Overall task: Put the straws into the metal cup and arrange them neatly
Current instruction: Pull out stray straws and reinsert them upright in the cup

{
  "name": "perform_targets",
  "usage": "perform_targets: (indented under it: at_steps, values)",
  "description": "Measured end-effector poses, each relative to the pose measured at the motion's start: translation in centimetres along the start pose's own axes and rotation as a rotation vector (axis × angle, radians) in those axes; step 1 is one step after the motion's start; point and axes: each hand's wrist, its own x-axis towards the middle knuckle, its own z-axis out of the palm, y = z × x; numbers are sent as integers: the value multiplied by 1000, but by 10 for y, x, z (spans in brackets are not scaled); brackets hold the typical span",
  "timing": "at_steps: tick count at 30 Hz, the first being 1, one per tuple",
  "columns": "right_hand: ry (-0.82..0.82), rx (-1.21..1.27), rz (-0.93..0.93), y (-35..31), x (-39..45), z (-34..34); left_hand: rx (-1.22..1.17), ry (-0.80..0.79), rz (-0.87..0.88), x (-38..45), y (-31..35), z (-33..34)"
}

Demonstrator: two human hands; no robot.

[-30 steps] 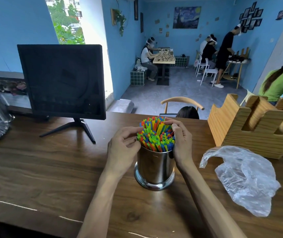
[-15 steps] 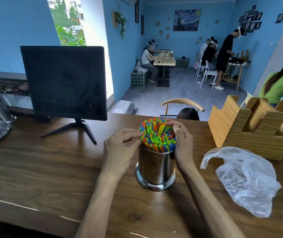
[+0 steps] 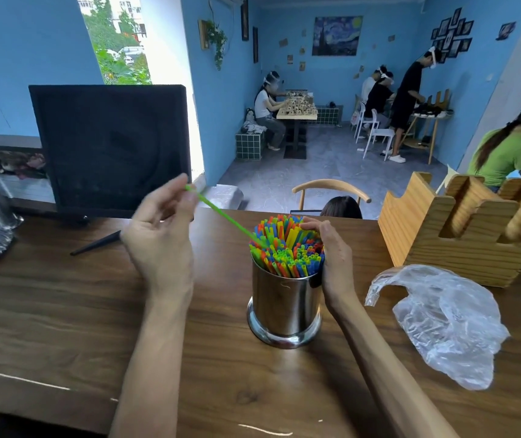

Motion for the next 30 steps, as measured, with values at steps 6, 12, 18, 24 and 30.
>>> perform_targets:
  at_steps: [6,12,18,24,30]
  values:
    - [84,-157,-147,-17,-4,-10,-196,-4,-183,-9,1,9]
    - [5,-70,-193,-61,-9,5,-62,-246,-364,-45,-17,25]
    - [17,185,-187,-94,8,5,217,-519,-233,-48,-22,22]
    - [92,-152,-379,-98,19,-9,371,-317,-326,-34,-41,2]
    - [-87,-537,-386,-60,19,-8,360,-365,-518,-39,-47,-2]
